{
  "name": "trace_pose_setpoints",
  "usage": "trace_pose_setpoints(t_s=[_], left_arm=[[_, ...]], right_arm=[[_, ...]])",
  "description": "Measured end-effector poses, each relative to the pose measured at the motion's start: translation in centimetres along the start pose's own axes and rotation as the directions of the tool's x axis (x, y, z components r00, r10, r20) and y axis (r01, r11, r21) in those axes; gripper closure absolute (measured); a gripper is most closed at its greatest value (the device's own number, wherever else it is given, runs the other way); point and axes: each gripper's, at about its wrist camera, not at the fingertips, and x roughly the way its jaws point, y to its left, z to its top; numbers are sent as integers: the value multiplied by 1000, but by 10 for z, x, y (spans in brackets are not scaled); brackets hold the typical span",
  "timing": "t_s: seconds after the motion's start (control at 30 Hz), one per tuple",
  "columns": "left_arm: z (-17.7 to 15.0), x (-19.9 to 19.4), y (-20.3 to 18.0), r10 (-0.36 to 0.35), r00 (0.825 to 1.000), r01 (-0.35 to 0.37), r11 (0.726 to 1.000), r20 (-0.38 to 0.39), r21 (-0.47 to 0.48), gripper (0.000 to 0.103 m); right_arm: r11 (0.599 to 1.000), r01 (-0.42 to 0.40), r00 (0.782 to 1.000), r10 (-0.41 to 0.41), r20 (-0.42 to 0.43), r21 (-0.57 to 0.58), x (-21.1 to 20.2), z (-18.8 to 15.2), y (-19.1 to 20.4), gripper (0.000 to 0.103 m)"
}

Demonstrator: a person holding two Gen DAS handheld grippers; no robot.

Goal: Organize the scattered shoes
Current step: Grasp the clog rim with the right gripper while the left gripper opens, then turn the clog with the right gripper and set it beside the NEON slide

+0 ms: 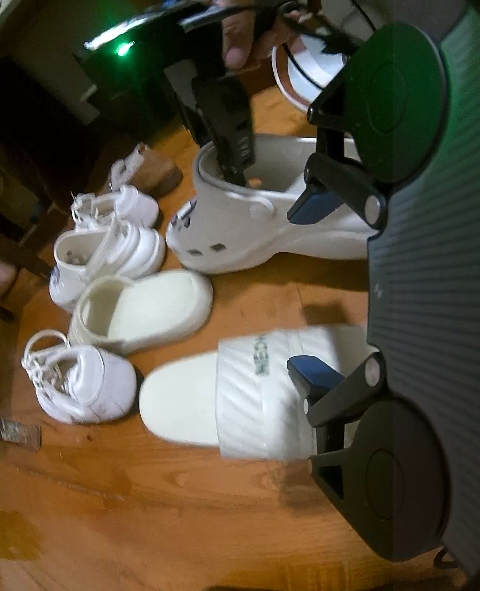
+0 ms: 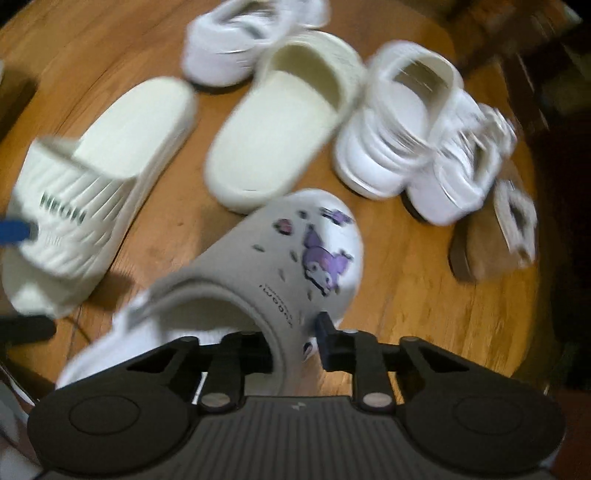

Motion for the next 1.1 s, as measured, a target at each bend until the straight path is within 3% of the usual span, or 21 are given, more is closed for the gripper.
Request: trace_pose_setpoints(t_s=[0.07, 0.17, 0.27, 0.37, 0.53, 0.63, 0.83, 0.9, 0.93, 1.03, 1.07, 1.1], left_arm=[[0, -3, -1, -8, 1000, 8, 1000, 12, -2, 25], [2, -6, -1, -15, 1000, 15, 1000, 26, 4, 25], [5, -14, 5, -46, 996, 48, 998, 71, -28, 25], [9, -24, 14, -107, 986, 117, 991, 127, -72, 25], [11, -26, 12, -150, 980, 155, 988, 131, -29, 24], [9, -18, 11, -141, 985, 143, 990, 102, -12, 24], [4, -1, 11, -153, 987, 153, 988, 52, -8, 24], [1, 3, 9, -157, 987, 157, 988, 32, -8, 24], [-1, 6, 8, -159, 987, 159, 987, 21, -7, 24], [-3, 8, 6, -160, 987, 160, 987, 7, 4, 24], [-3, 8, 5, -160, 987, 160, 987, 8, 3, 24], [-3, 8, 5, -160, 987, 160, 987, 10, 1, 24]], right_arm=[[992, -54, 998, 55, -3, 114, -5, -1, -22, 87], [949, -136, 990, 137, 17, 283, -11, -6, -54, 87], [904, -152, 986, 166, 2, 400, -13, -15, -75, 88], [811, -172, 969, 241, -52, 559, -7, -28, -101, 88], [619, -123, 940, 324, -109, 776, 6, -59, -133, 88], [586, -80, 945, 301, -125, 806, 7, -74, -133, 87], [372, -162, 911, 411, -6, 914, 8, -94, -128, 85], [293, -191, 883, 469, 33, 937, 4, -104, -131, 85], [287, -194, 880, 474, 37, 938, 4, -104, -132, 85], [218, -203, 856, 514, 65, 955, -1, -112, -132, 81], [157, -212, 833, 544, 95, 965, -3, -119, -133, 81], [129, -219, 824, 555, 112, 967, -5, -123, -134, 81]])
